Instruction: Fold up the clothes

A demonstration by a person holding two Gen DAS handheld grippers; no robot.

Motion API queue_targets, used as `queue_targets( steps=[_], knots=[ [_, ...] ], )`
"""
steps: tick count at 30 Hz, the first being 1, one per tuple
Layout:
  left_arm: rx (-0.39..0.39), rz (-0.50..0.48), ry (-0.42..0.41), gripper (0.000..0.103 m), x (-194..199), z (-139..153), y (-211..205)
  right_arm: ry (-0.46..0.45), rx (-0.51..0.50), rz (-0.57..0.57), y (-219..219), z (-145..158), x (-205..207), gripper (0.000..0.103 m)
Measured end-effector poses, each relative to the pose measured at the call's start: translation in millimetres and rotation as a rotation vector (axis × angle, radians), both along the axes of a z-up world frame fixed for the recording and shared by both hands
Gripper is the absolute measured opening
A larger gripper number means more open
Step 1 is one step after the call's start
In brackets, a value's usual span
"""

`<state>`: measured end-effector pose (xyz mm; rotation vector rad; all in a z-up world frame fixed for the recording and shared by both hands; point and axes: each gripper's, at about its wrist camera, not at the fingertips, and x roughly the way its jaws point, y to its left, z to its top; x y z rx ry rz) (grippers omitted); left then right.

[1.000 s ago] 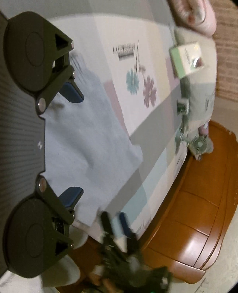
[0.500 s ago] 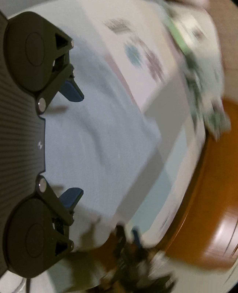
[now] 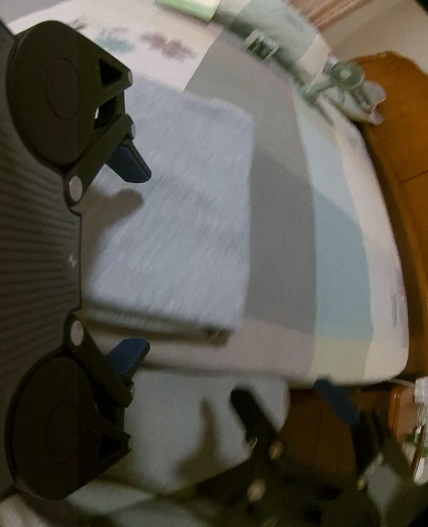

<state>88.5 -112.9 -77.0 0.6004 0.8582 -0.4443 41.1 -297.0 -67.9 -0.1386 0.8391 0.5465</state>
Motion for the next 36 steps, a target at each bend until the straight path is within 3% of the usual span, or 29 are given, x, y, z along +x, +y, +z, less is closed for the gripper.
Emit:
queue_targets(
  steps=[6,11,17,19,24,30,33,36],
  knots=[
    [-0.045,0.024,-0.045,0.101,11,19,8,-0.02,-0.014,0.011,3,-1,-6,0.099],
    [-0.103,0.034,-0.074,0.101,16,31,16,-0.063,-0.108,0.076,30,-6,-5,0.099],
    [-0.172,0.085,-0.07,0.101,23,39,31,-0.176,-0.244,0.193,80,-13,2,0.099],
    [-0.201,0.061,-0.067,0.101,17,44,36,-0.187,-0.283,0.225,90,-17,2,0.099],
    [-0.171,-0.012,-0.025,0.101,4,37,37,-0.162,-0.3,0.224,78,-20,-7,0.099],
    [-0.026,-0.098,-0.005,0.101,0,5,1,-0.131,-0.258,0.128,48,-12,-11,0.099],
    [0.067,-0.081,-0.064,0.101,4,-5,-11,-0.135,-0.215,0.099,42,-5,-12,0.099],
    [0.031,-0.052,-0.099,0.101,8,8,-4,-0.15,-0.198,0.095,41,-2,-15,0.099]
  ],
)
